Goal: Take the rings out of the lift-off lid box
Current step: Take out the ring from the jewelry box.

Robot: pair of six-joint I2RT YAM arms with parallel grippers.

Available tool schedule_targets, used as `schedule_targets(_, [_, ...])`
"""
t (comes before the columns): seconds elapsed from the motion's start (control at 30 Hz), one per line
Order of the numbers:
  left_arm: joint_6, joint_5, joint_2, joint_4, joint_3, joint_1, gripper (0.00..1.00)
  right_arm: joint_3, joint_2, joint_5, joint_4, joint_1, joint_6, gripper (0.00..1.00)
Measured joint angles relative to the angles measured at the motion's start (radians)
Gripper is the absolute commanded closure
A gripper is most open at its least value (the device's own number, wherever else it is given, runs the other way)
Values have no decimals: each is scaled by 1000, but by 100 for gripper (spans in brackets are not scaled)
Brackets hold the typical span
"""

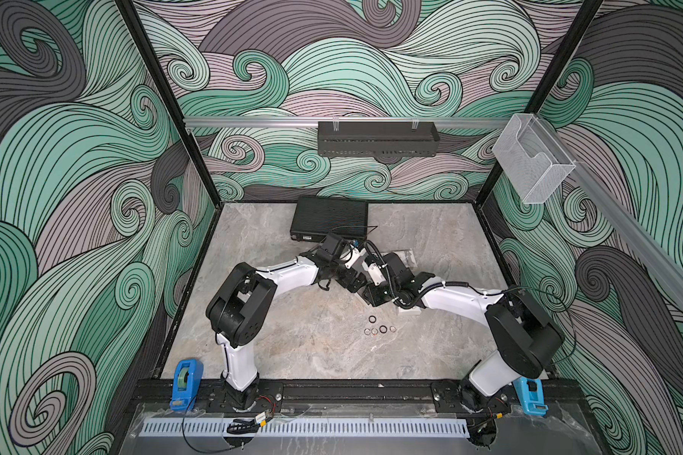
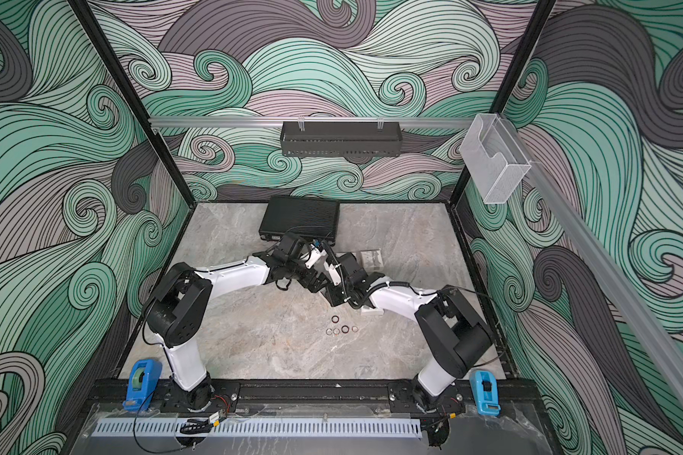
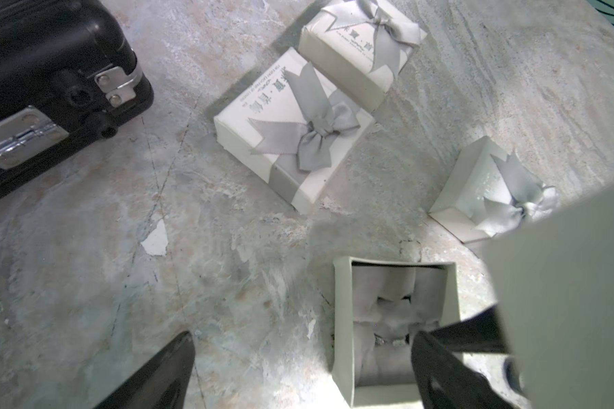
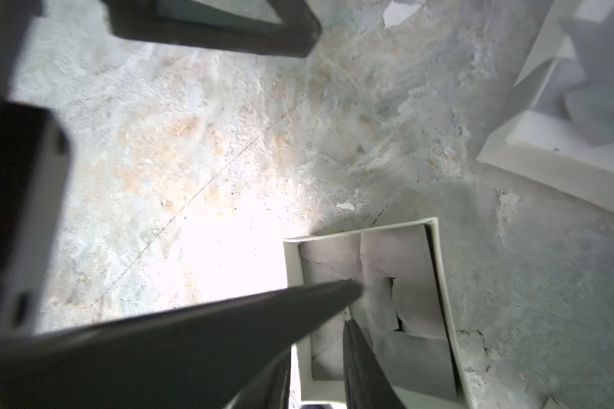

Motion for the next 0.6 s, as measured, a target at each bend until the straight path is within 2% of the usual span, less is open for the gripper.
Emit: schedule_targets(0.6, [-5, -18, -13, 0, -72, 0, 4, 18, 66, 14, 1, -1, -17, 79])
